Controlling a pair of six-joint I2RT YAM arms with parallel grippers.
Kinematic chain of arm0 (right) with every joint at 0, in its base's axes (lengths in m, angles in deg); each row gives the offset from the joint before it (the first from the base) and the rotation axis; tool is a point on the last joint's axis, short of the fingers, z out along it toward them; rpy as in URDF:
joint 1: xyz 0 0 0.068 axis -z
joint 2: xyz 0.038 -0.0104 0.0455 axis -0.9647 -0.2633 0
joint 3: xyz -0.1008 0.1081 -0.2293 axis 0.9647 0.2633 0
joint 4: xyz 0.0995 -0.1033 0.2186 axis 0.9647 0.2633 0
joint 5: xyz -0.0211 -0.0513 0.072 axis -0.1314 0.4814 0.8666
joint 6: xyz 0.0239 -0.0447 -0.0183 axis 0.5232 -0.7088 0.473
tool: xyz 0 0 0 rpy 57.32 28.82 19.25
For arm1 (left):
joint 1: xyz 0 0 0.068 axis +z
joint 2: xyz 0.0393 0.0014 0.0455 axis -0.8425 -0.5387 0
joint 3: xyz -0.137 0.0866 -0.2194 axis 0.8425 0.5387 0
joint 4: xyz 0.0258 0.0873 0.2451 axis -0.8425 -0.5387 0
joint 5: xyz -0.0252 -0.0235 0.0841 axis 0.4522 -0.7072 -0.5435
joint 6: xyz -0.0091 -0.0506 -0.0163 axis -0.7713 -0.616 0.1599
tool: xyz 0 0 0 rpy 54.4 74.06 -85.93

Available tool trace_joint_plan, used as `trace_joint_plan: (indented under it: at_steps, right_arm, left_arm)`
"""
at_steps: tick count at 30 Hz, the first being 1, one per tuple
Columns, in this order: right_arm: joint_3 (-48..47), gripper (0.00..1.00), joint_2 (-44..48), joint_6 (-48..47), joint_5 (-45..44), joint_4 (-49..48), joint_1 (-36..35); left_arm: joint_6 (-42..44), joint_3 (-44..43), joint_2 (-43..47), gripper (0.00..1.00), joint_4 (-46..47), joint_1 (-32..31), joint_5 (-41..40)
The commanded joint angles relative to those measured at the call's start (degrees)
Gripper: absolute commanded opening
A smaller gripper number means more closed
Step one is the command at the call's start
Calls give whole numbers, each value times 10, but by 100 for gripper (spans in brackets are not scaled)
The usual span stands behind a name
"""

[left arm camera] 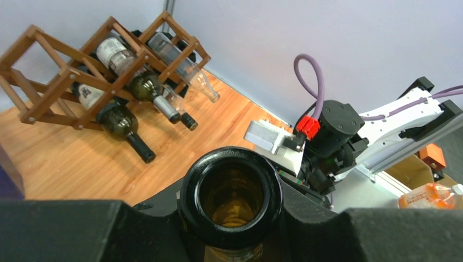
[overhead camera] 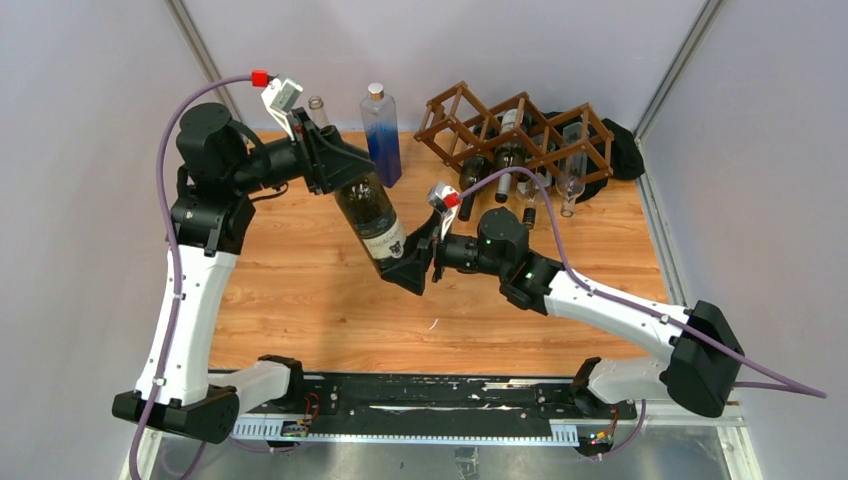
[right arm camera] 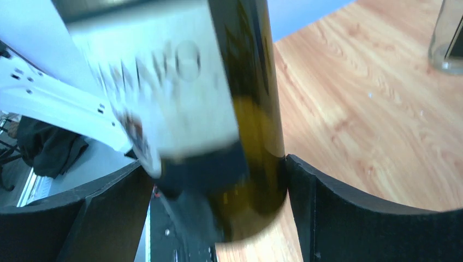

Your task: Take the wine bottle off the wine rack

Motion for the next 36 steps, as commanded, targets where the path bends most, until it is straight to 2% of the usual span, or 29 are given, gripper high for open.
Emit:
trace_joint_plan:
  at_steps: [1, 8, 11, 14, 18, 22, 29, 36]
  right_arm:
    - [43, 91, 14, 9, 17, 97, -10]
    - [43, 92, 20, -13, 6, 151, -10]
    - [28, 92, 32, -41, -28, 203, -10]
    - [8, 92, 52, -56, -97, 248, -10]
    - [-30, 95, 71, 13, -295, 334, -4]
    - [-85, 98, 71, -25, -367, 423, 9]
    - [-119, 98, 77, -59, -389, 438, 29]
    - [-170, 96, 59, -40, -415, 483, 57]
  left_arm:
    - [81, -47, -2, 0, 138, 36, -44]
    - [83, -70, -19, 0, 147, 65, -40]
    - [117, -55, -19, 0, 128, 73, -46]
    - [157, -24, -20, 0, 112, 80, -63]
    - [209, 17, -30, 0, 103, 94, -87]
    - [242, 62, -46, 0, 136, 102, -115]
    - [254, 119, -86, 0, 241, 102, -139]
    - [307, 121, -148, 0, 243, 102, -149]
